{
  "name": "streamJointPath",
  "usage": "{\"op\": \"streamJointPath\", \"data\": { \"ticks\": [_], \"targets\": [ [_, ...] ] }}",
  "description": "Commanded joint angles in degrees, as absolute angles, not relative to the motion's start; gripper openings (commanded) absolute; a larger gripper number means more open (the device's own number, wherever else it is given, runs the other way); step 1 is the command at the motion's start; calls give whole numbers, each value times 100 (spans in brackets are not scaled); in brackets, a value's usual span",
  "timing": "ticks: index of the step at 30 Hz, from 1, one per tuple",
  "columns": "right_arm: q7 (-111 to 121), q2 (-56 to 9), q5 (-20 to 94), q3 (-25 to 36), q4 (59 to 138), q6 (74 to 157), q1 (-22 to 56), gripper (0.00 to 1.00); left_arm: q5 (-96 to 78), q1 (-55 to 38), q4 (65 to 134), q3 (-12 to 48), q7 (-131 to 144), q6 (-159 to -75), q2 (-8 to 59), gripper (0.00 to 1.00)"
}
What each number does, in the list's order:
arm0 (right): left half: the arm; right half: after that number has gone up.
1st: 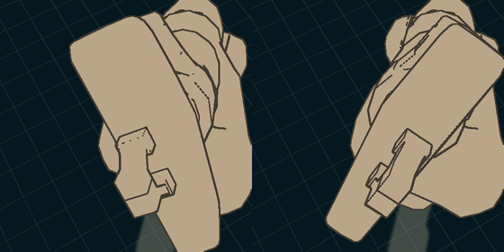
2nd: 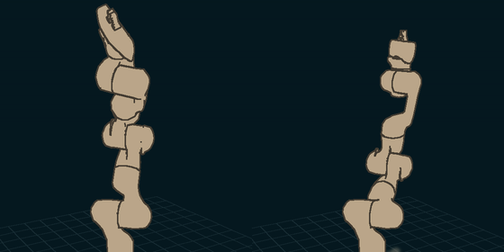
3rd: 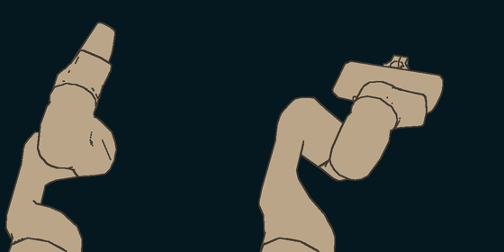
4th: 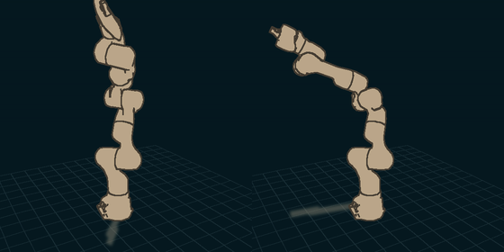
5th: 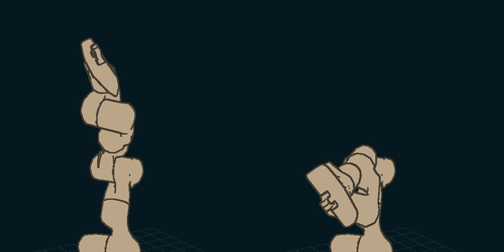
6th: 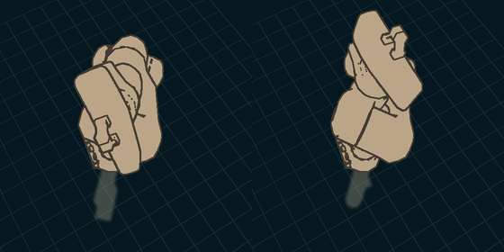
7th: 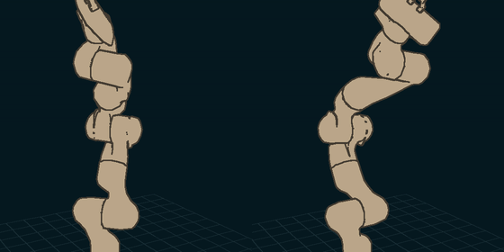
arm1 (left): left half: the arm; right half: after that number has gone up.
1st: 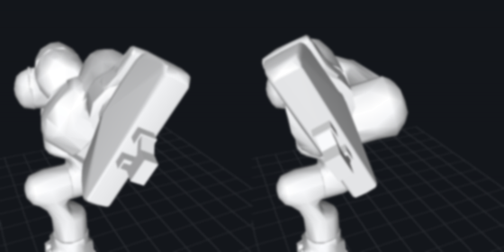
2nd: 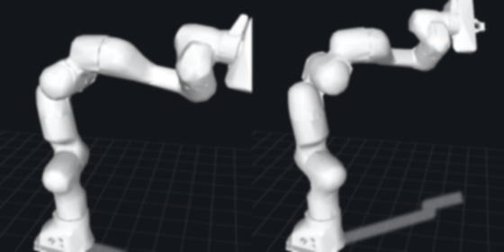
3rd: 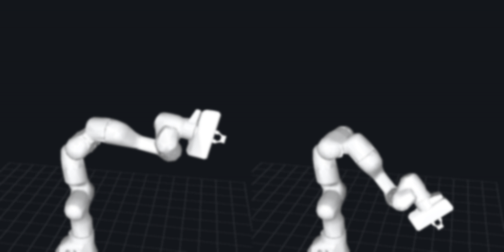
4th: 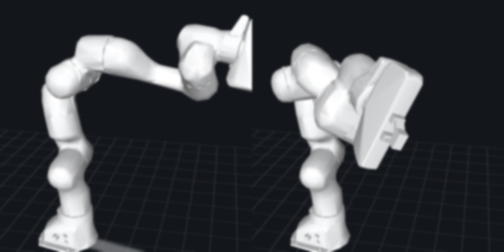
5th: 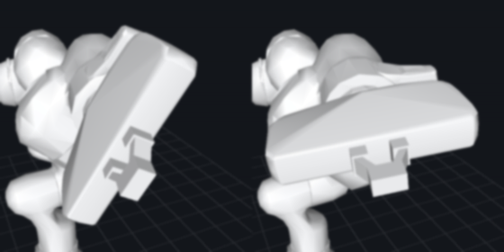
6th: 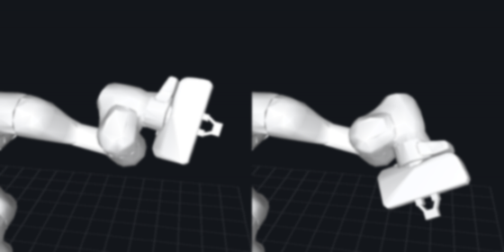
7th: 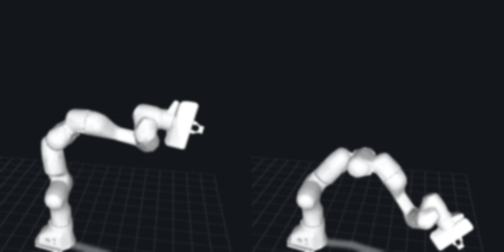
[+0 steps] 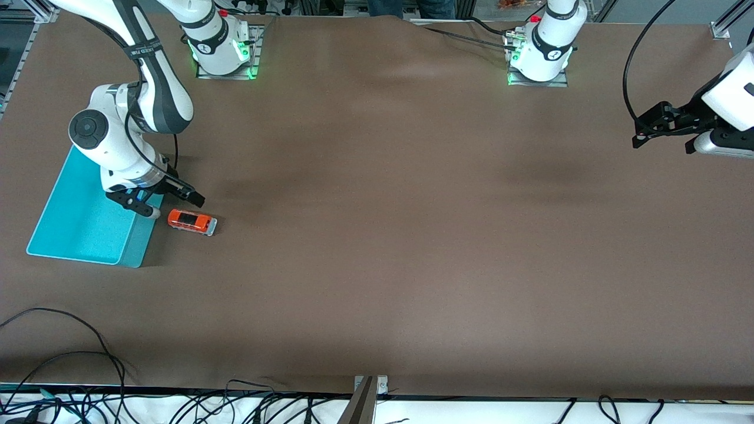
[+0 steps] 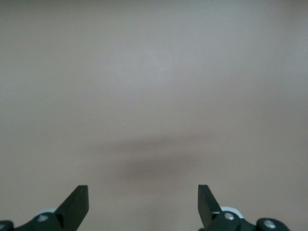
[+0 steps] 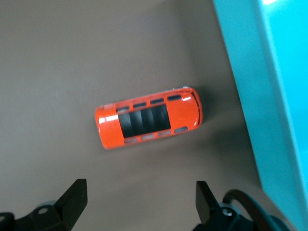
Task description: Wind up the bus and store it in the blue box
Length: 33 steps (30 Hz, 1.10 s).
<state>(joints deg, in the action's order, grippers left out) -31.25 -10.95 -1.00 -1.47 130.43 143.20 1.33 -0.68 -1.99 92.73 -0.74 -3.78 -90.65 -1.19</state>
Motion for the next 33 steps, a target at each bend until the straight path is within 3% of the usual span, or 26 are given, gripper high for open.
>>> {"op": "streamJointPath", "data": {
  "ticks": [1,21,33],
  "targets": [
    [-4577,-1195,-141,-176,13113,15002,114,100,-185,-158,9053,-70,-360,-8912,-26,100],
    [-7373,-1881,-184,-158,12903,15688,35,100,-141,-149,9061,-88,-360,-8903,-26,100],
    [-7462,-2249,-185,-149,12613,15697,9,100,-202,-123,9062,-79,-352,-8903,-26,100]
  ]
}}
